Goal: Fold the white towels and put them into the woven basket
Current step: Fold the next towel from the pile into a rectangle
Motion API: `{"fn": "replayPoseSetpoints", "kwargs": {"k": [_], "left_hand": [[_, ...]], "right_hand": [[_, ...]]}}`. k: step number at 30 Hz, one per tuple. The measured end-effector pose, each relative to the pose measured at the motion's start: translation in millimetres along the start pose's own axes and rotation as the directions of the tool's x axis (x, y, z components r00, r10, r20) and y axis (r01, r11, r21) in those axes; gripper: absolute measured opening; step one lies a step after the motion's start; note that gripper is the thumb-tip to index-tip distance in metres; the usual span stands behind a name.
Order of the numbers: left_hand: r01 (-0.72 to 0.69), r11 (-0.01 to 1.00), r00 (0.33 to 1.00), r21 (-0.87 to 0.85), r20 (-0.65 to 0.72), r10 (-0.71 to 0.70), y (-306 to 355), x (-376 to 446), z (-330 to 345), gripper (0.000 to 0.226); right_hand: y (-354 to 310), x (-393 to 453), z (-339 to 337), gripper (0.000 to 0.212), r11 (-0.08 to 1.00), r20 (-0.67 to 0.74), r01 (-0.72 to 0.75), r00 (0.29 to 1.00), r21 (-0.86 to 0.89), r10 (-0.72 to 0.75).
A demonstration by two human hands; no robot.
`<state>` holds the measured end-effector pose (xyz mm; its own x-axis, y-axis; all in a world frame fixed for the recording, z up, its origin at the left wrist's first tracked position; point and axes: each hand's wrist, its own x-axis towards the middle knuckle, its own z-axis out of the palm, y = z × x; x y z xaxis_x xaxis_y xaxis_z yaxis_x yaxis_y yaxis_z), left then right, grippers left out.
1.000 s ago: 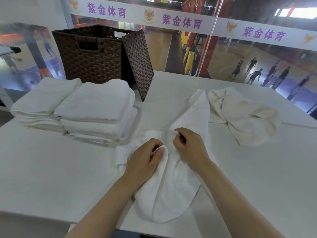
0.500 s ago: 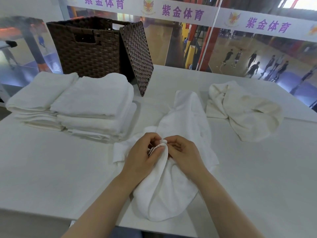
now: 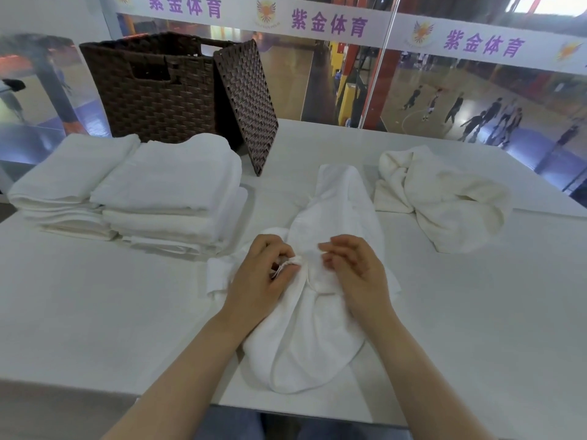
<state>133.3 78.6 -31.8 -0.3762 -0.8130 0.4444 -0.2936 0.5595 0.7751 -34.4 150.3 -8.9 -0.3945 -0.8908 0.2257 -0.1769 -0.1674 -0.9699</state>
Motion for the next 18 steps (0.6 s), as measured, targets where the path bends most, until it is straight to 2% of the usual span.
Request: {"fn": "replayPoseSetpoints", "kwargs": {"k": [3,5,8,11,13,16,18], "left_hand": [[-0.012,0.999,1.000,-0.033,-0.002,0.012,-1,0,-2,0.015],[0.007,0.999,1.000,-0.047,0.013,-0.006,-2,-1,-3,0.016],[0.049,0.997,0.999,-0.053,0.008,-0.049,-5,-2,-3,0.012],[0.106,0.989,0.994,-0.100,-0.028,-0.110,-6,-1,-3,0.007],[0.156,0.972,0.985,-0.177,-0.042,-0.166,-3,-2,-3,0.006],[0.213,0.940,0.962,-0.266,-0.111,-0.249,1,-2,-6,0.004],[0.231,0.923,0.942,-0.309,-0.166,-0.291,-1,-1,-9,0.004]], "right_hand": [[16,-5,-24,0.037,0.991,-0.268,-0.004,0.963,-0.134,-0.032],[25,-11,-40,0.037,0.967,-0.326,-0.101,0.945,-0.235,0.019],[32,-17,-61,0.027,0.907,-0.317,-0.234,0.941,-0.350,0.121],[28,-28,-73,0.018,0.787,-0.282,-0.289,0.947,-0.545,0.152],[24,-34,-77,0.023,0.692,-0.257,-0.321,0.946,-0.647,0.199],[15,-36,-79,0.032,0.521,-0.195,-0.370,0.913,-0.769,0.360],[8,-35,-75,0.043,0.489,-0.151,-0.379,0.884,-0.786,0.443]]}}
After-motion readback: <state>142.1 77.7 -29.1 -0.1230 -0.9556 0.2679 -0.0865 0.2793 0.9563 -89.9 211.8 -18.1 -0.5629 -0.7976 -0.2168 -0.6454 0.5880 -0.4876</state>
